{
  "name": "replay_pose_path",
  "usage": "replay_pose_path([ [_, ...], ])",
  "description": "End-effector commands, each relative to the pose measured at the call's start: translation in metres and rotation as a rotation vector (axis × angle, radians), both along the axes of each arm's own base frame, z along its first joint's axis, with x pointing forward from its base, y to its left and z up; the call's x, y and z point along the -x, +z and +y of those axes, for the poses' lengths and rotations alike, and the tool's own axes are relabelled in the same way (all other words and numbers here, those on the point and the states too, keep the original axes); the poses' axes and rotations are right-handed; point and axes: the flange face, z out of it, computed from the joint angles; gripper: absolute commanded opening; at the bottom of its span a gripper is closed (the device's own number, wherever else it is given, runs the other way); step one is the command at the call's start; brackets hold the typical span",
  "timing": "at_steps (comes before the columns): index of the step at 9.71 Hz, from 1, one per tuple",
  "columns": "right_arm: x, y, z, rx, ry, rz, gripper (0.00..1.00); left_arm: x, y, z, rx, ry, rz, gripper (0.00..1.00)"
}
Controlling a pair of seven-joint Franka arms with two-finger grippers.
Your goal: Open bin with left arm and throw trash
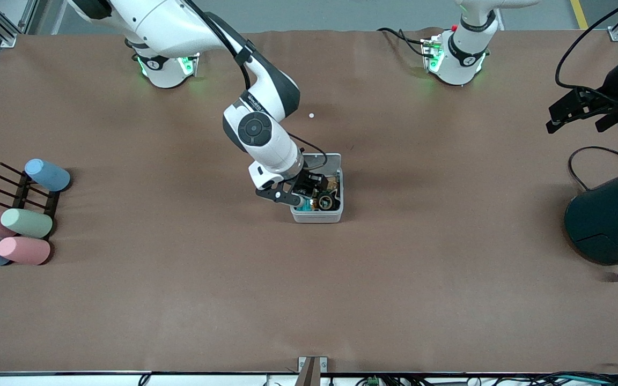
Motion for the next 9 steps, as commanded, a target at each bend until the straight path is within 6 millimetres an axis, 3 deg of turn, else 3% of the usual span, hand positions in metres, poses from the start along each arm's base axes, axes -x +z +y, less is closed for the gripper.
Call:
replay_pose_path([
  [1,-0.025,0.039,-0.03,0.015,-0.038,-0.017,0.96,-0.007,-0.008,0.004,0.005,0.01,0.007,1.0],
  [4,-0.048,0.068,-0.083,0.089,0.023,-0.017,0.96,-0.011,-0.015,-0.001,0.001,0.0,0.017,1.0],
  [6,-0.07,0.075,-0.151,0.236,0.181,-0.005,0.95,-0.012,-0.01,-0.005,0.0,-0.005,0.01,1.0],
  [7,-0.082,0.079,-0.194,0.296,0.239,0.019,0.94,-0.012,-0.009,-0.005,-0.002,-0.006,0.008,1.0],
  [9,-0.102,0.098,-0.269,0.305,0.293,0.03,0.96,-0.012,-0.009,-0.005,-0.001,-0.005,0.007,1.0],
])
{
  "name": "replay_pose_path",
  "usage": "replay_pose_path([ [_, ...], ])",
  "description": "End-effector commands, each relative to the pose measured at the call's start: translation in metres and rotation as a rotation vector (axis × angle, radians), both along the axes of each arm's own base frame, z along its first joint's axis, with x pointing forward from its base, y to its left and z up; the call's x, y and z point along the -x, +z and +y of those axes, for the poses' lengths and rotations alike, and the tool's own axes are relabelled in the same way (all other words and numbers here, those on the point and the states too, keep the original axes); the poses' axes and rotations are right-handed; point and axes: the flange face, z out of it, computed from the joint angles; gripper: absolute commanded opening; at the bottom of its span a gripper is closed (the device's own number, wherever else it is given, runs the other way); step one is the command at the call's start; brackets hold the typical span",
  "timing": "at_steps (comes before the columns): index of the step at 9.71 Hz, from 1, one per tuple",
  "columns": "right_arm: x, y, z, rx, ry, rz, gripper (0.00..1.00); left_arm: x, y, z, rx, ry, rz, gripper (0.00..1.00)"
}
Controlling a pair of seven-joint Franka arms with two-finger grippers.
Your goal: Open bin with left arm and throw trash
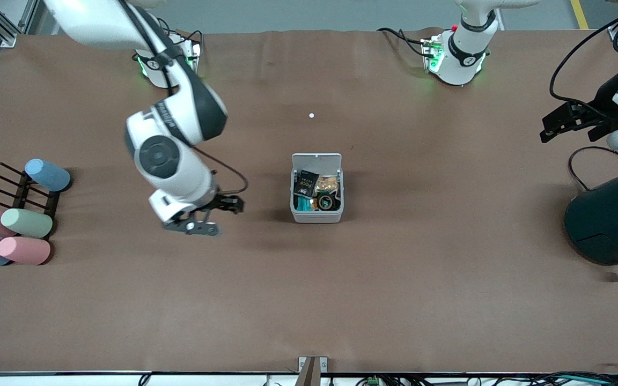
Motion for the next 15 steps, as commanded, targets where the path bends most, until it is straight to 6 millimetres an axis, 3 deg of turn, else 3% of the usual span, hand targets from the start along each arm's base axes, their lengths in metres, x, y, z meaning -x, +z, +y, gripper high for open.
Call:
replay_pose_path([
  [1,-0.004,0.042,-0.066,0.016,0.056,-0.015,0.99,0.0,0.006,-0.001,-0.002,0.001,-0.013,1.0],
  [4,0.017,0.125,-0.132,0.045,-0.044,-0.033,1.0,-0.001,0.007,0.0,-0.003,0.004,-0.015,1.0],
  [6,0.036,0.177,-0.162,0.054,-0.083,-0.085,1.0,-0.002,0.013,-0.002,0.0,0.003,-0.028,1.0],
  [8,0.052,0.221,-0.201,-0.023,-0.034,-0.135,1.0,-0.001,0.014,0.002,-0.001,0.008,-0.025,1.0],
  [11,0.057,0.254,-0.258,-0.005,0.008,-0.18,1.0,-0.001,0.02,0.003,-0.002,0.01,-0.036,1.0],
  [13,0.06,0.266,-0.27,0.007,0.013,-0.183,1.0,-0.001,0.019,0.002,-0.002,0.01,-0.035,1.0],
  [15,0.06,0.263,-0.263,0.01,0.022,-0.176,1.0,-0.001,0.019,0.004,-0.002,0.013,-0.035,1.0],
])
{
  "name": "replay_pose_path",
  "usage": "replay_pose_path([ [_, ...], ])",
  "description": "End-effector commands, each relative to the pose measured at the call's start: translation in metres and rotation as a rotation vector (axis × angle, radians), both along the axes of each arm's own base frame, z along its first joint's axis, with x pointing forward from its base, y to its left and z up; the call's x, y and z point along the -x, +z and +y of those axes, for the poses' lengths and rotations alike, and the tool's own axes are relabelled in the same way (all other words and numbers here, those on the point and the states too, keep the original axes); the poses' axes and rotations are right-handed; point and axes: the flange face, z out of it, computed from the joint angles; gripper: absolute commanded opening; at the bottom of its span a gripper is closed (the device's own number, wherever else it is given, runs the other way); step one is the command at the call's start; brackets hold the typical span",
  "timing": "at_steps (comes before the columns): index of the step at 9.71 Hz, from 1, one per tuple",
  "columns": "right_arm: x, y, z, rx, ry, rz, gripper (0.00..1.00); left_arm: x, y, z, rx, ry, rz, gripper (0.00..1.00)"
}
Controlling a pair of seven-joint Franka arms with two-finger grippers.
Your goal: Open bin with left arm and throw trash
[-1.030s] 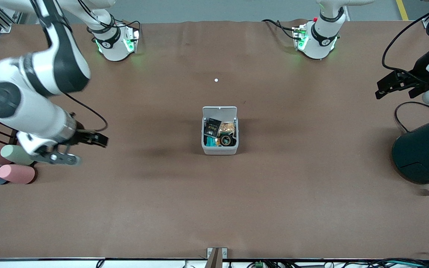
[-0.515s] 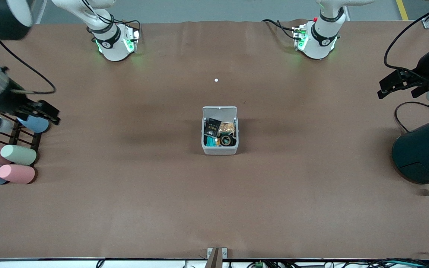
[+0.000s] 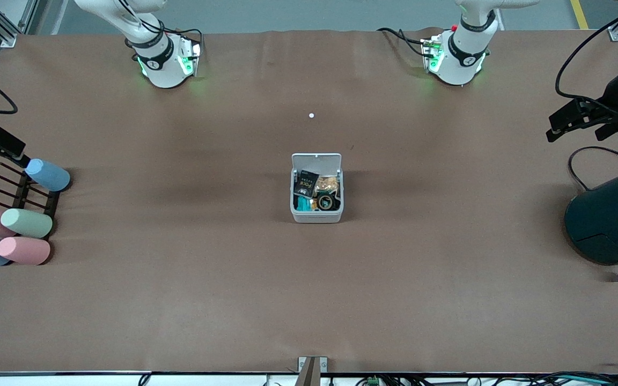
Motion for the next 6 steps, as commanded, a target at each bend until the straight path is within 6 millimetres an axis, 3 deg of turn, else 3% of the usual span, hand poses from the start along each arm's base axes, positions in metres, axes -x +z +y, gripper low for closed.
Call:
replay_pose_path([
  [1,0.0033,0.0013,0.0066,0.008,0.019,0.008,1.0,-0.0008,0.0054,0.0009,-0.004,0.007,-0.006,1.0],
  [6,0.0033,0.0011,0.0102,0.006,0.026,0.01,1.0,-0.0004,0.0069,0.0021,-0.037,0.003,-0.012,1.0],
])
